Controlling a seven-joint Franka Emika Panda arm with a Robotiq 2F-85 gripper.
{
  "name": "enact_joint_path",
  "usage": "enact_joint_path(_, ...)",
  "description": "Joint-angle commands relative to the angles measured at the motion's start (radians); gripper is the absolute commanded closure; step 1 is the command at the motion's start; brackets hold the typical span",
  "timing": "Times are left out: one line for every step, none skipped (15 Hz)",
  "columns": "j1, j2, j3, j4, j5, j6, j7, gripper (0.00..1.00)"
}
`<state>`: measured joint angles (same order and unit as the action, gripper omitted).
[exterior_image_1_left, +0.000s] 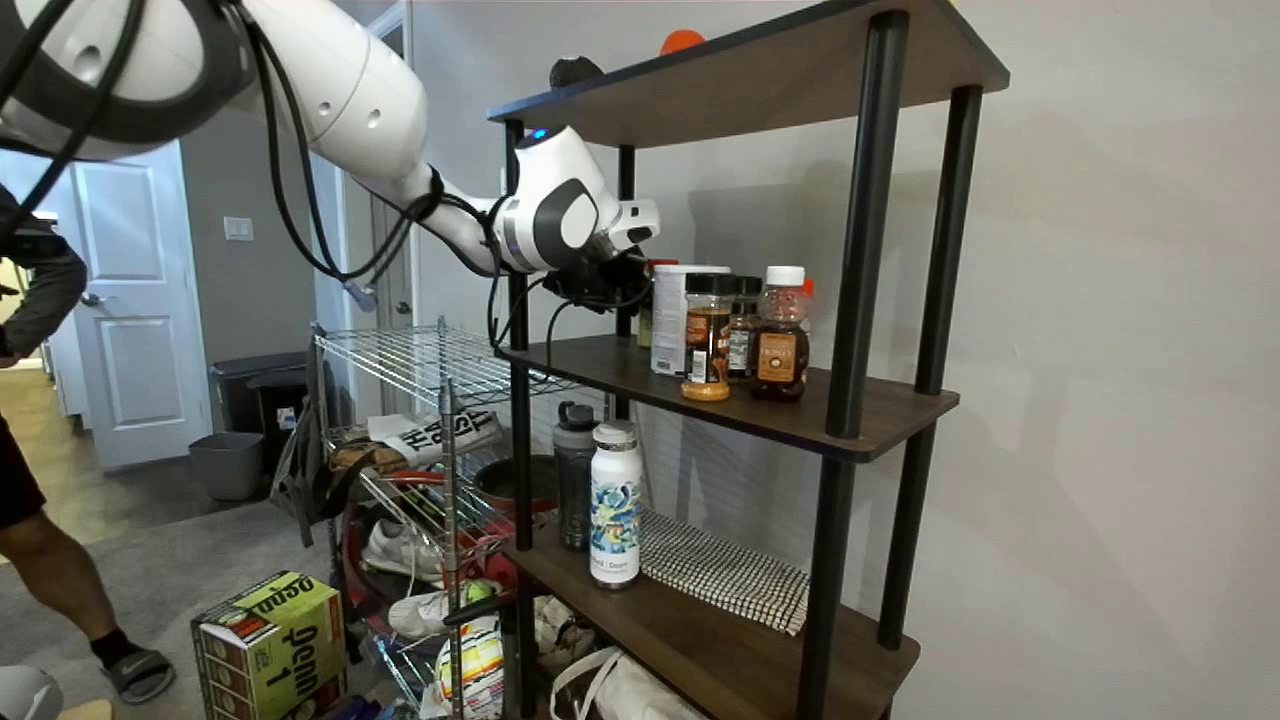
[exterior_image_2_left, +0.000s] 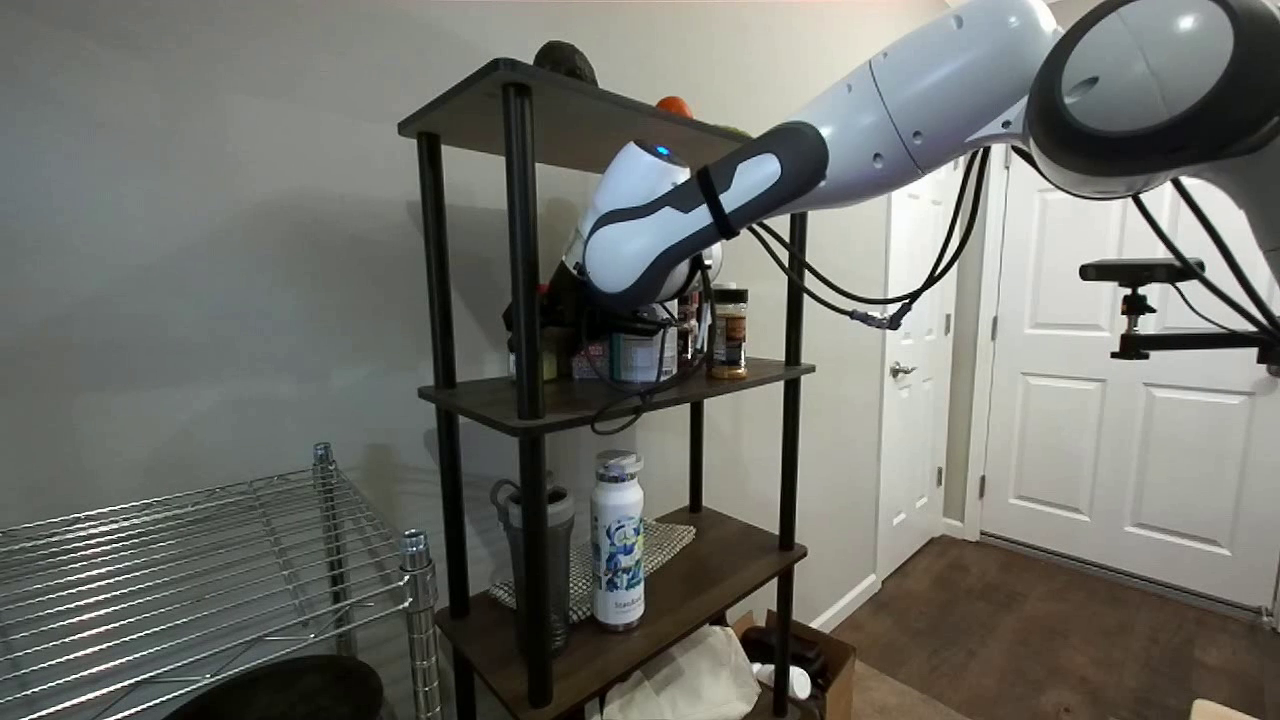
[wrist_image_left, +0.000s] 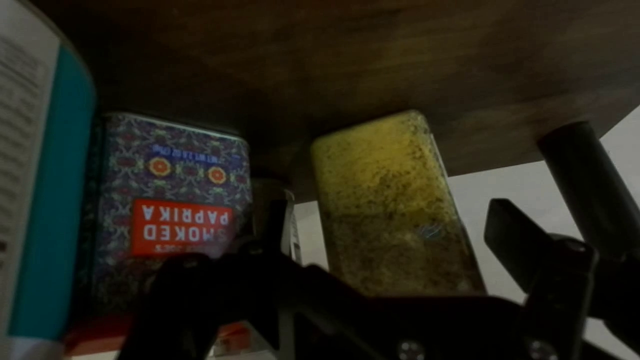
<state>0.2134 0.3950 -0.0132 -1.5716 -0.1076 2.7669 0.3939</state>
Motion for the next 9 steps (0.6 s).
enact_joint_path(0.004, 0.015, 0.001, 0.032, 0.018, -0.028, -0.015, 0.00)
enact_joint_path(0.004, 0.016, 0.001, 0.033, 0.018, -0.029, -0.015, 0.00)
enact_joint_path(0.004, 0.017, 0.001, 0.035, 0.017, -0.031, -0.015, 0.00)
enact_joint_path(0.005, 0.019, 0.001, 0.038, 0.017, -0.033, -0.014, 0.00)
enact_joint_path(0.005, 0.021, 0.001, 0.041, 0.017, -0.035, -0.014, 0.00)
enact_joint_path(0.005, 0.023, 0.001, 0.044, 0.017, -0.036, -0.014, 0.00)
enact_joint_path(0.005, 0.025, 0.001, 0.046, 0.017, -0.038, -0.014, 0.00)
enact_joint_path(0.005, 0.028, 0.001, 0.050, 0.017, -0.039, -0.014, 0.00)
enact_joint_path(0.004, 0.030, 0.002, 0.052, 0.019, -0.040, -0.016, 0.00)
